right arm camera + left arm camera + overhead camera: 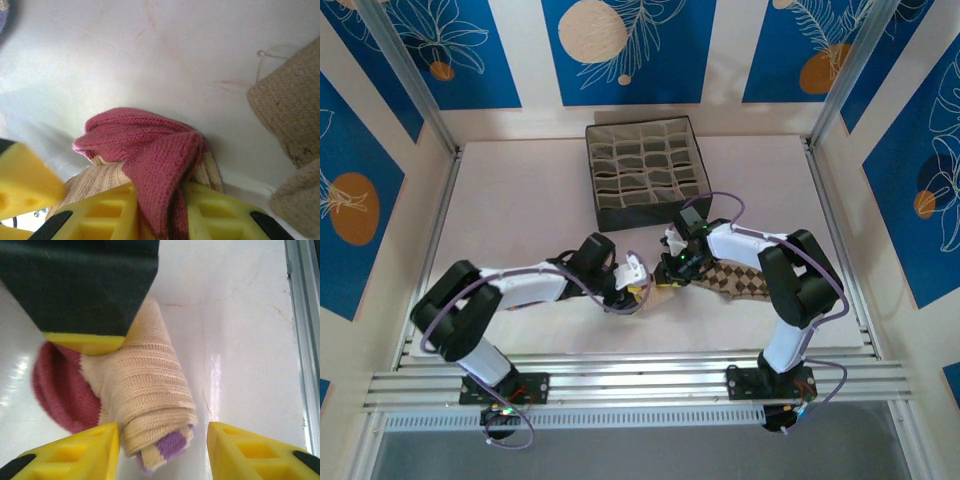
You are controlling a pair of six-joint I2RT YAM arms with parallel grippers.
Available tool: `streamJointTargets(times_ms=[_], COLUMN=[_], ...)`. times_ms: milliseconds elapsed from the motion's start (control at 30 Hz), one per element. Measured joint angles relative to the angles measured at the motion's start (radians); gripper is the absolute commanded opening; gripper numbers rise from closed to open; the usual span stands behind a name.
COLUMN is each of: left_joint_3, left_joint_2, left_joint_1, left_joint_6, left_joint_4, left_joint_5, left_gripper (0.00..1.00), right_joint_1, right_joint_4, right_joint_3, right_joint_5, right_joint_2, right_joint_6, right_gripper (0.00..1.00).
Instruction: Roll the socks
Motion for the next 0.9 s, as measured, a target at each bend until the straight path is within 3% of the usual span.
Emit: streamJointTargets(times_ms=[133, 267, 400, 667, 767, 900], left_joint_3=[-0.106, -0.19, -0.202, -0.146, -0.12, -0.09], left_joint_2=[-0.124, -0.177, -0.162, -0.011, 0.051, 0.098], left_joint_1=[-0.028, -0.127, -0.226, -0.294, -0.304, -0.307], left_joint_6=[0.054, 0.156, 0.24, 0.265, 0.231, 0.169], left_joint_4=[0.124, 0.233, 0.292, 0.356, 0.373, 0.383], left_joint_5=[-0.092, -0.253, -0.399, -0.584, -0.62, -0.646], left_gripper=[0.5, 0.52, 0.54, 0.53, 0.43, 0.1], right_joint_1=[0.001, 0.001, 0.003, 0.008, 0.009, 0.008], right_joint_4=[0.0, -0.012, -0.028, -0.047, -0.049, -0.053], right_joint_3=[0.001, 0.01, 0.022, 0.034, 0.034, 0.033], right_joint_5=[0.001, 0.001, 0.003, 0.005, 0.004, 0.014], right_joint_2=[0.0, 0.006, 0.013, 0.021, 0.021, 0.021], right_joint_6=[0.0, 0.0, 0.0, 0.0, 0.002, 0.006], right_gripper=[0.23, 0.23, 0.23, 0.23, 0.28, 0.43])
